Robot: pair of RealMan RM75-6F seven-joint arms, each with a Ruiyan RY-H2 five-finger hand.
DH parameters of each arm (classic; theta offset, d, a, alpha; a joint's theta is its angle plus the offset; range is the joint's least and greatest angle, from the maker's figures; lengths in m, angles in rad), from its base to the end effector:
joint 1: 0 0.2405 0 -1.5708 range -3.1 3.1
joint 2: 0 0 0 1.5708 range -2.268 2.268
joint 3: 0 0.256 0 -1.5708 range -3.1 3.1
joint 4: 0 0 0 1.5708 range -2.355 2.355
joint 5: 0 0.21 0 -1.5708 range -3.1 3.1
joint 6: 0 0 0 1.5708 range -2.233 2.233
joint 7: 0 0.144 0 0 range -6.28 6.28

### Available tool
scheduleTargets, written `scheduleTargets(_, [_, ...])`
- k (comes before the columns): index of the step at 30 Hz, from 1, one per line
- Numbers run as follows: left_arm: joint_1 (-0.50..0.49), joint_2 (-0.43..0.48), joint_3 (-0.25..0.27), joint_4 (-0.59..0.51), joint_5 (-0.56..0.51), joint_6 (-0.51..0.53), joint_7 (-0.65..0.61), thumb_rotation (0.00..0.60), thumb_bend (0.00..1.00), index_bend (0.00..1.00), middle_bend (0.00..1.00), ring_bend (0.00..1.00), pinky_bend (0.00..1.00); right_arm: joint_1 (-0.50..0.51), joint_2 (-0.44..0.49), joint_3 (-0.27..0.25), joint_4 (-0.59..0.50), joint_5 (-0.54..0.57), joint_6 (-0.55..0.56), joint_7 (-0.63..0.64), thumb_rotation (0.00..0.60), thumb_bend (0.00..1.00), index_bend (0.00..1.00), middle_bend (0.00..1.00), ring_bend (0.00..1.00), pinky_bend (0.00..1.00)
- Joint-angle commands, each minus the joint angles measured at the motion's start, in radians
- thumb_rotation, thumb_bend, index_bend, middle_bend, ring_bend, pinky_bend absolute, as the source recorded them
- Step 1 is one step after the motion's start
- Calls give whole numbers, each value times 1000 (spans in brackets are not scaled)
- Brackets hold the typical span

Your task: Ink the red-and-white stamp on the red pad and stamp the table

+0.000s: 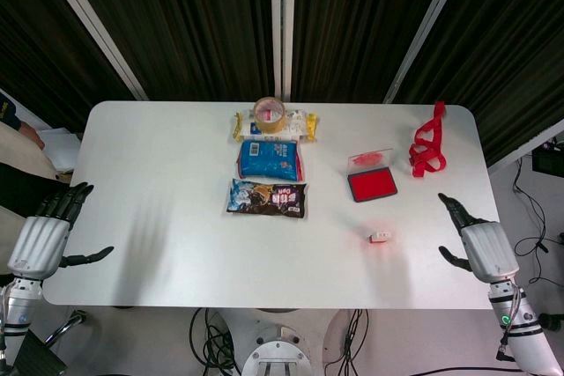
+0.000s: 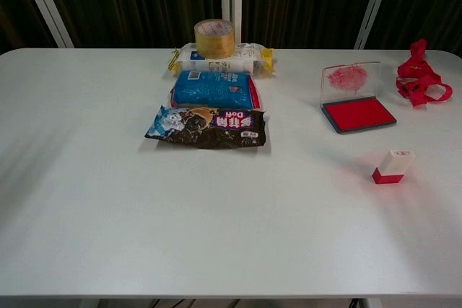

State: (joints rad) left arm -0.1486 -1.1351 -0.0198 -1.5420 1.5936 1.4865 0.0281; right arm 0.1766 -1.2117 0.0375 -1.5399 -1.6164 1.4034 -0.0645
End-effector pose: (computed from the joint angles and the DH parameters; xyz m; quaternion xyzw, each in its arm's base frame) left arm -0.3020 0.1947 0.1511 -0.6518 -0.3300 -0.3901 0.5604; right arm -0.2893 -0.2045 0.1167 0.6715 -0.3425 0.3921 0.5273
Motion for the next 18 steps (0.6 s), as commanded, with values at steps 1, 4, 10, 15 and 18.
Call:
scheduleTargets(1, [2,1,2,3,0,0,-4,283,9,35,77,112,189,43,-39,-17,-2,-9,-75,-113,600,118,0,218,847,1000])
scheduleTargets(4, [7,0,8,10,-3,-1,-14,282,9,35,77,112,189,68,-67,-15,-28,16,-130,-194,600,121,0,188,845,1000])
scheduleTargets(10, [14,-6,13,39,-13,-3,-45,282,9,35,77,112,189,82,-160,15,-16,66,-138,-313,600,140,3,185,845,1000])
scheduleTargets(15, [9,-9,14,59,-14,-14,-73,285,8,35,77,112,189,101,-247,33,28,113,-159,-378,600,176,140,227,845,1000])
scheduleTargets(18, [7,-8,14,68,-13,-15,-86,289,9,35,77,112,190,114,-289,38,44,136,-176,-407,600,177,185,245,845,1000])
